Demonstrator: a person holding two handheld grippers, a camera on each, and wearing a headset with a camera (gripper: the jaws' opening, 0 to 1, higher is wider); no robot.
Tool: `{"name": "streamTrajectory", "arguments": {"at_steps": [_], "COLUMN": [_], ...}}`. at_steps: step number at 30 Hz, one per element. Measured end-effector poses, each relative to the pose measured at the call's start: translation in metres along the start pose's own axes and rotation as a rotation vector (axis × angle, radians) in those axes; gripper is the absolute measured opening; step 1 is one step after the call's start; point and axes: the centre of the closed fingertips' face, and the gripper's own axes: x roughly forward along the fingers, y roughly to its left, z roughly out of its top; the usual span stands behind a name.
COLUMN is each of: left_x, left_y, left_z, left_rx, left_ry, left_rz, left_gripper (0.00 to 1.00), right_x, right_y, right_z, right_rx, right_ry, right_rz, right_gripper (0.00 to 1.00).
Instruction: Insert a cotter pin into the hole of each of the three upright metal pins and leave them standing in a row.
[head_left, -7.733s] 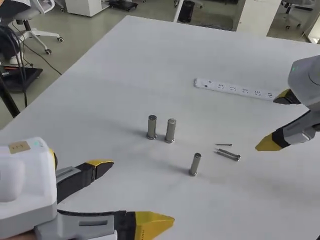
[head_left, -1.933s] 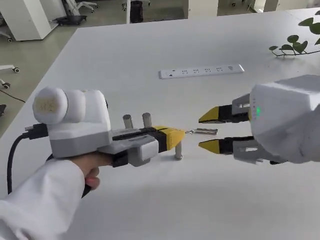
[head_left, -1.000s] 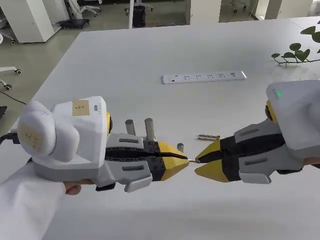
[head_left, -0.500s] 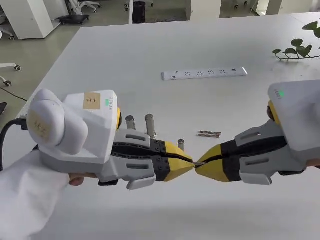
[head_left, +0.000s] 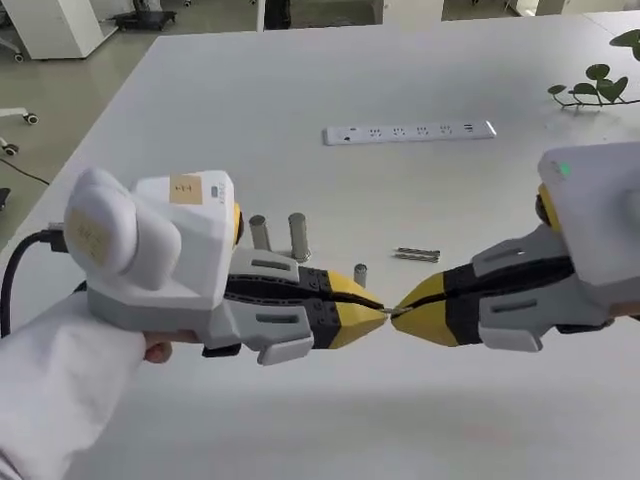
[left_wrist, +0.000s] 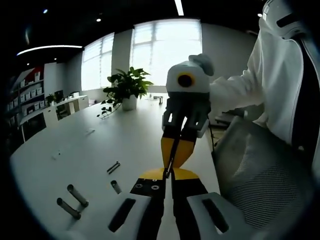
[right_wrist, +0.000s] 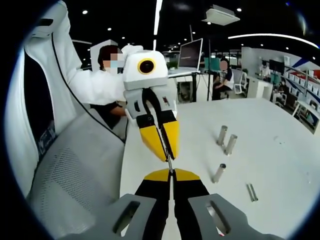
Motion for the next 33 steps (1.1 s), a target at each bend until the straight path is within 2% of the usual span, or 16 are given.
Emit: {"name": "streamTrajectory", "arguments": {"at_steps": [5, 8, 10, 13, 17, 20, 25, 26, 27, 29, 33], "left_x": [0.0, 0.0, -0.001, 0.001, 0.006, 0.011, 0.021, 0.023, 0.025, 0.03, 0.035], "left_y": [0.009, 0.018, 0.029, 0.043, 0.06, 0.068, 0.08, 0.082, 0.084, 0.087, 0.093], "left_z": [-0.005, -0.01, -0.015, -0.024, -0.033, -0.041, -0.057, -0.061, -0.071, -0.079, -0.083], "left_rx": [-0.023, -0.049, -0.073, -0.092, -0.128, -0.158, -0.192, -0.206, -0.229, -0.219, -0.23], "left_ry": [-0.019, -0.026, -0.03, -0.014, -0.014, -0.015, 0.012, 0.025, 0.057, 0.079, 0.079], "left_rz": [0.054, 0.105, 0.16, 0.218, 0.281, 0.305, 0.333, 0.335, 0.344, 0.342, 0.35], "left_gripper": [0.12, 0.17, 0.22, 0.29, 0.32, 0.31, 0.31, 0.3, 0.3, 0.3, 0.29], "right_x": [-0.002, -0.004, -0.004, -0.004, -0.002, -0.001, 0.003, 0.004, 0.005, 0.007, 0.013], "right_y": [-0.01, -0.019, -0.025, -0.035, -0.05, -0.058, -0.073, -0.075, -0.078, -0.082, -0.088], "right_z": [-0.004, -0.009, -0.012, -0.024, -0.037, -0.043, -0.05, -0.051, -0.053, -0.055, -0.059], "right_rx": [0.005, -0.001, -0.001, -0.008, -0.013, -0.022, -0.033, -0.036, -0.034, -0.041, -0.055], "right_ry": [0.018, 0.042, 0.057, 0.117, 0.189, 0.227, 0.273, 0.278, 0.285, 0.3, 0.332], "right_rz": [-0.019, -0.037, -0.045, -0.061, -0.066, -0.065, -0.059, -0.056, -0.053, -0.05, -0.035], "right_gripper": [0.0, 0.0, 0.0, 0.0, 0.0, 0.0, 0.0, 0.0, 0.0, 0.0, 0.0]}}
